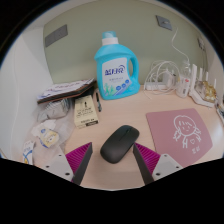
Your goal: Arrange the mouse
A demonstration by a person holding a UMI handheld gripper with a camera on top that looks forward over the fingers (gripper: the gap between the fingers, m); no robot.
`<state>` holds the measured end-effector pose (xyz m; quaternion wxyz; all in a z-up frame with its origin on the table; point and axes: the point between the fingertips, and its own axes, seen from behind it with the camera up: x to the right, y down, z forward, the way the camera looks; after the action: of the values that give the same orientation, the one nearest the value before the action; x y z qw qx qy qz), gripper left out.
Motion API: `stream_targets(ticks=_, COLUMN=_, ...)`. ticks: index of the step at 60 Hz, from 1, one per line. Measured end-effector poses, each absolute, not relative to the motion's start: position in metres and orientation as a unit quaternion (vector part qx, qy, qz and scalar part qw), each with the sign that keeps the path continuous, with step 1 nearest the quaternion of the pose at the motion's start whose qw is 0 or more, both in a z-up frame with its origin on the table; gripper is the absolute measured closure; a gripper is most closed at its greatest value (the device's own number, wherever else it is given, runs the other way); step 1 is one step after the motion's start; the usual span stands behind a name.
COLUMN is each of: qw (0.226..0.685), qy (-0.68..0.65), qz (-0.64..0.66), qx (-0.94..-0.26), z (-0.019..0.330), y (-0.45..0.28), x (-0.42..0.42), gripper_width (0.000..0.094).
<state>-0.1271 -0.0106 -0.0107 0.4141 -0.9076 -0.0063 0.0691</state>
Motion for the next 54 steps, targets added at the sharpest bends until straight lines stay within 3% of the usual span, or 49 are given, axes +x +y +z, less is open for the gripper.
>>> stream_targets(ticks=10, qw=0.411, qy=-0.009, qz=0.063, qx=-0.910, z=-0.013, y=0.022, x=-0.132, gripper_width=0.0136)
stream_targets(ticks=22, qw=0.413, qy=-0.044, qz=-0.001, qx=-0.910, z=-0.018, y=0.044, x=-0.125, gripper_width=0.0452)
stream_targets(ticks=40, qw=0.412, qy=-0.082, qz=0.019, qx=-0.907, z=-0.013, y=0.045, x=-0.123, gripper_width=0.0586)
stream_targets(ticks=45, qw=0.433, qy=-0.088, qz=0.044, qx=-0.896, z=0.023, y=0.044, x=-0.121, gripper_width=0.0584)
stream_targets(ticks=54, qw=0.509, qy=-0.085, qz=0.094, qx=-0.851, z=0.142, y=0.047, x=-0.099, gripper_width=0.0585)
